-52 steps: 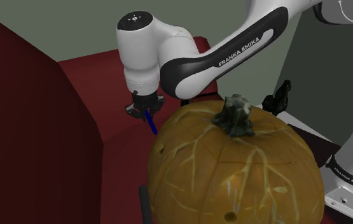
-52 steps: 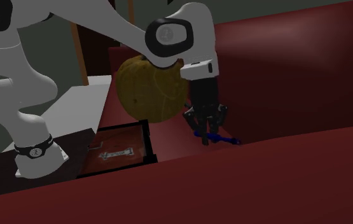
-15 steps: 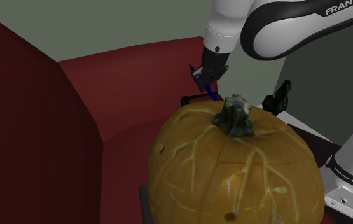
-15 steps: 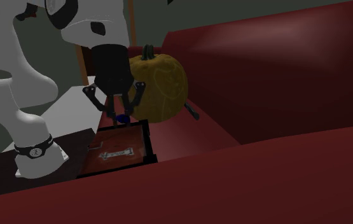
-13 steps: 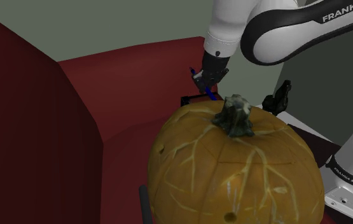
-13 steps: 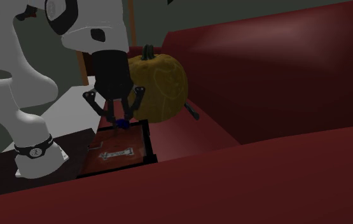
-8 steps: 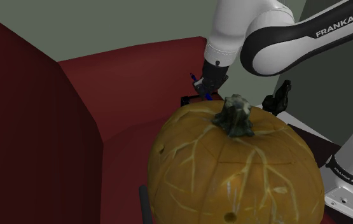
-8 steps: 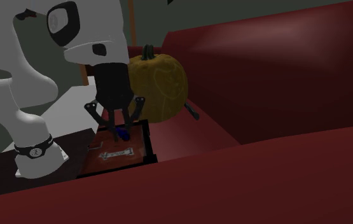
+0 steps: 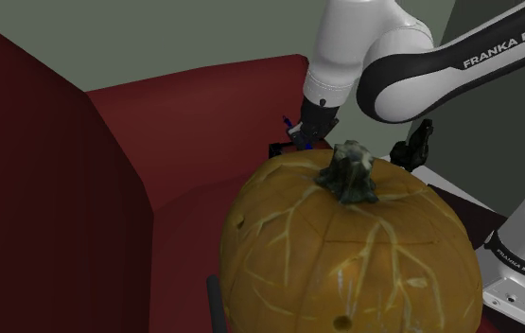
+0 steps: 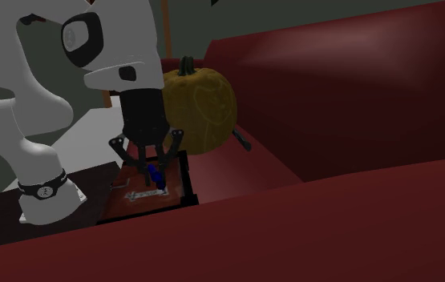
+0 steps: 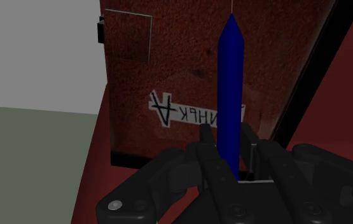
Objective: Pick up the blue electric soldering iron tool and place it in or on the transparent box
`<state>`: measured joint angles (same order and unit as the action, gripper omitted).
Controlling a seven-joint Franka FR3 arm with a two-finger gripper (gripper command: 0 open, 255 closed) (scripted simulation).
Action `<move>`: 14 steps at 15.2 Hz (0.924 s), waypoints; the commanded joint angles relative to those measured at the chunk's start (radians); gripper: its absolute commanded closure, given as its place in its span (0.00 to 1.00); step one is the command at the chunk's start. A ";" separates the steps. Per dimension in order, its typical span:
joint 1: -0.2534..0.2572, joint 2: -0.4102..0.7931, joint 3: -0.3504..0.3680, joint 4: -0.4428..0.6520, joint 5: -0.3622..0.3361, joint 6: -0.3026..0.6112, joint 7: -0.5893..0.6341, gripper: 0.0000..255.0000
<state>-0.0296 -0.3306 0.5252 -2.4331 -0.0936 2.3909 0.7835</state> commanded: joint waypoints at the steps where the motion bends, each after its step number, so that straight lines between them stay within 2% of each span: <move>1: 0.000 0.000 0.000 0.000 0.000 0.000 0.000 1.00; 2: 0.000 0.000 0.000 0.000 0.000 0.000 0.000 0.00; 7: 0.000 0.000 0.000 0.000 0.000 0.000 0.000 0.00; 11: 0.037 -0.090 -0.027 0.049 0.054 -0.132 -0.038 0.00; 14: 0.037 -0.090 -0.027 0.049 0.054 -0.132 -0.038 0.00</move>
<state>0.0057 -0.4171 0.4997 -2.3849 -0.0421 2.2633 0.7468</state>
